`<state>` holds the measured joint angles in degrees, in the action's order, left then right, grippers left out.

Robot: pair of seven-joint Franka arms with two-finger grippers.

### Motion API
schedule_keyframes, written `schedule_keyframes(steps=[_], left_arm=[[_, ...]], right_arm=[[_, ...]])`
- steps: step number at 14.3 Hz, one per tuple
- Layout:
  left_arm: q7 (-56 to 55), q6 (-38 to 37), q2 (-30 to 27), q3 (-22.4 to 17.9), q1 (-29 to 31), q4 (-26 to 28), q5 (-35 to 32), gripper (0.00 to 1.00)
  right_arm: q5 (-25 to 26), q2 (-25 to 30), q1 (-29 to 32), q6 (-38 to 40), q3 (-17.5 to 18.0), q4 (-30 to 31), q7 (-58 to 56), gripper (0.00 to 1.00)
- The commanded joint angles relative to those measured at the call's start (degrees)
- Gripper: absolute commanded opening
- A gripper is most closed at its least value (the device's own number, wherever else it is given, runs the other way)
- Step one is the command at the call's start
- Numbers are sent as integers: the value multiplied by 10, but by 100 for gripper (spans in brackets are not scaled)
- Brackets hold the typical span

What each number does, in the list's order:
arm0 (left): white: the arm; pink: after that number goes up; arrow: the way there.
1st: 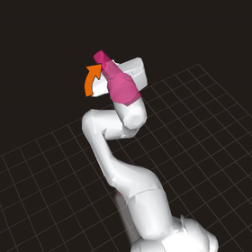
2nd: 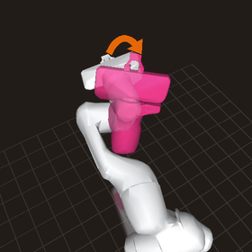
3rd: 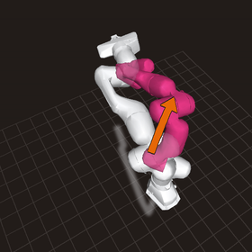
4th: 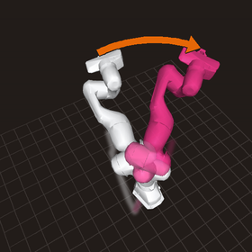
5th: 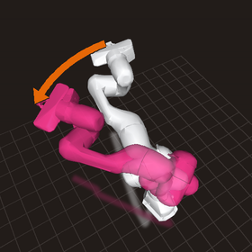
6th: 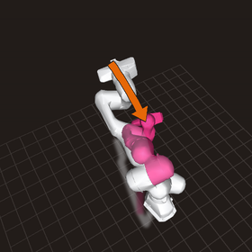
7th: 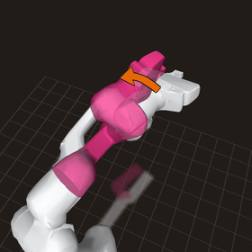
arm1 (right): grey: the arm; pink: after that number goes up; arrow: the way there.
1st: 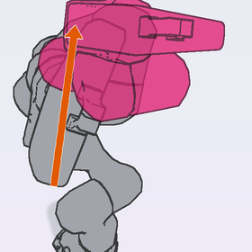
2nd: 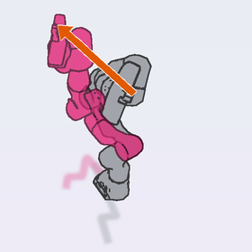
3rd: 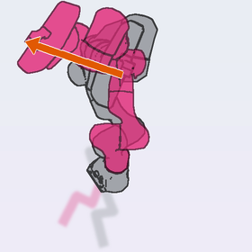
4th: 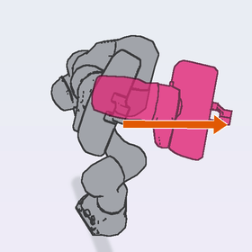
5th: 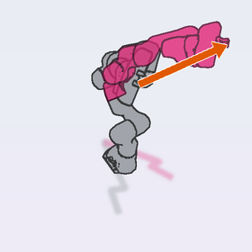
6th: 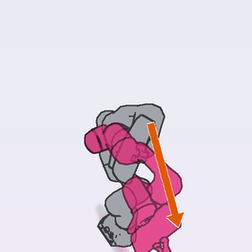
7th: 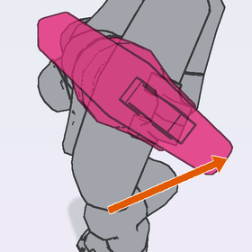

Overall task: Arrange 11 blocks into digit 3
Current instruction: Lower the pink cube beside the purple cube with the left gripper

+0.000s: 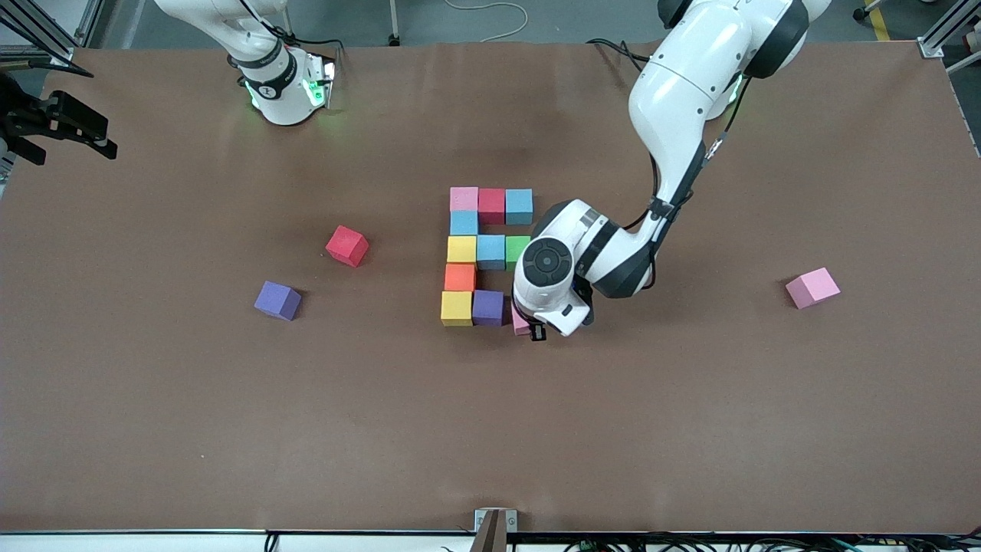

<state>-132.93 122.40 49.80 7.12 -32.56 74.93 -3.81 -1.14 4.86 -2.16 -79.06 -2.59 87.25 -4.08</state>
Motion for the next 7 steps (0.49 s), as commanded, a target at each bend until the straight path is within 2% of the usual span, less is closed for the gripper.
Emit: schedule_keyframes(steps=[1, 7], left_arm=[[-8, -15, 9, -8, -12, -21, -4, 24], [-9, -9, 17, -8, -19, -26, -4, 24]], right_arm=[[-5, 12, 2, 1, 0, 6, -7, 100], [-5, 12, 2, 1, 0, 6, -7, 100]])
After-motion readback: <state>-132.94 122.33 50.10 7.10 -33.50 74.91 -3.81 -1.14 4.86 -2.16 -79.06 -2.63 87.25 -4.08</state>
